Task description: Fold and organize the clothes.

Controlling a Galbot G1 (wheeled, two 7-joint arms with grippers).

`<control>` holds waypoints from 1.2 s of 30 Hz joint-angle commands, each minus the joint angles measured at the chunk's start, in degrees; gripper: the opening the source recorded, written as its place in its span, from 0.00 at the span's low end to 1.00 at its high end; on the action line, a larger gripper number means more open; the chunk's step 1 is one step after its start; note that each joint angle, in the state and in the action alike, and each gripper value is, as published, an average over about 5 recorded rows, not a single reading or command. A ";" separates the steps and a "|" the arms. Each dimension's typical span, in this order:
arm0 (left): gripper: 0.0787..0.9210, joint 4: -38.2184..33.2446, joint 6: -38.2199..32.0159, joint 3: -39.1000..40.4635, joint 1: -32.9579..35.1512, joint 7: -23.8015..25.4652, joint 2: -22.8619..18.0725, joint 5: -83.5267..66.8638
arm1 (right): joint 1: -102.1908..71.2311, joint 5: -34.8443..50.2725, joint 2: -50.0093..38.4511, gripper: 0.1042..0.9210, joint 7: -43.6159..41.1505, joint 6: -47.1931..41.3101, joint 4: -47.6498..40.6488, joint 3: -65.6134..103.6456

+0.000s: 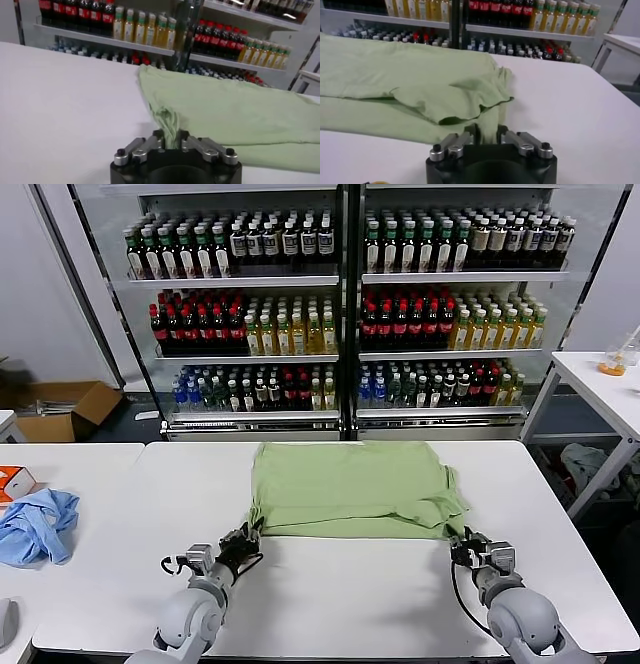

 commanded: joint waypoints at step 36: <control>0.02 -32.48 0.76 -10.80 39.46 -2.02 5.81 5.32 | -43.36 -11.41 -4.60 0.02 1.58 1.16 29.36 16.04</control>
